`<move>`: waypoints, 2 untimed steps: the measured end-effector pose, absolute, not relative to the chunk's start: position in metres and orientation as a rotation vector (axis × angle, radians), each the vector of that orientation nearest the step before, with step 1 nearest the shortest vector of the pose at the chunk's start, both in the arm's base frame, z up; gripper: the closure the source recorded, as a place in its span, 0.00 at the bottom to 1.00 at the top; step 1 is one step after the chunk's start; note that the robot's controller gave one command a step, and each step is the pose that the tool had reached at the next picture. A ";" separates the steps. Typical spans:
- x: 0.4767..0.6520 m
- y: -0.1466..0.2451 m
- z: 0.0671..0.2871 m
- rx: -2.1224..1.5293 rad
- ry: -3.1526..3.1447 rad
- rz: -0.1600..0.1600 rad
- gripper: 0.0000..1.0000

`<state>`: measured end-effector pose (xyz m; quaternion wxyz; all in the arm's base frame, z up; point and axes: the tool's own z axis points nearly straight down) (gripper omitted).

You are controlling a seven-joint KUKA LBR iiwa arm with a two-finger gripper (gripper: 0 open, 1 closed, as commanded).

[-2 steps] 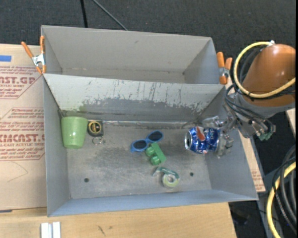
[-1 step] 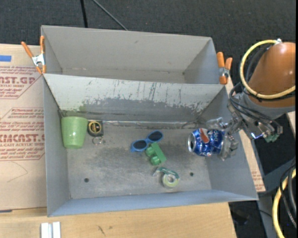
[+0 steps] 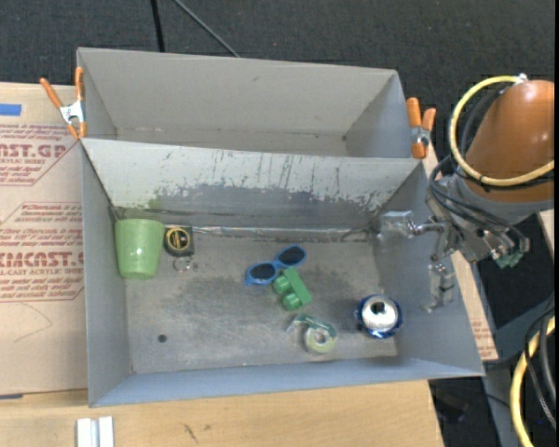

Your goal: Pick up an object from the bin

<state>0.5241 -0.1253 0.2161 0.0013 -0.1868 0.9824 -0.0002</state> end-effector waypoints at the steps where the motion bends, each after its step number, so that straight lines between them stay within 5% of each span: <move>1: 0.512 -0.150 0.078 -0.873 3.022 0.013 0.00; 2: 0.500 -0.097 0.069 -0.976 2.985 0.007 0.00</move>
Offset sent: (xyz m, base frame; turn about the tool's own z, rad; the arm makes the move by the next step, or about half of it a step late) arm -0.0107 -0.0277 -0.1342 -0.1900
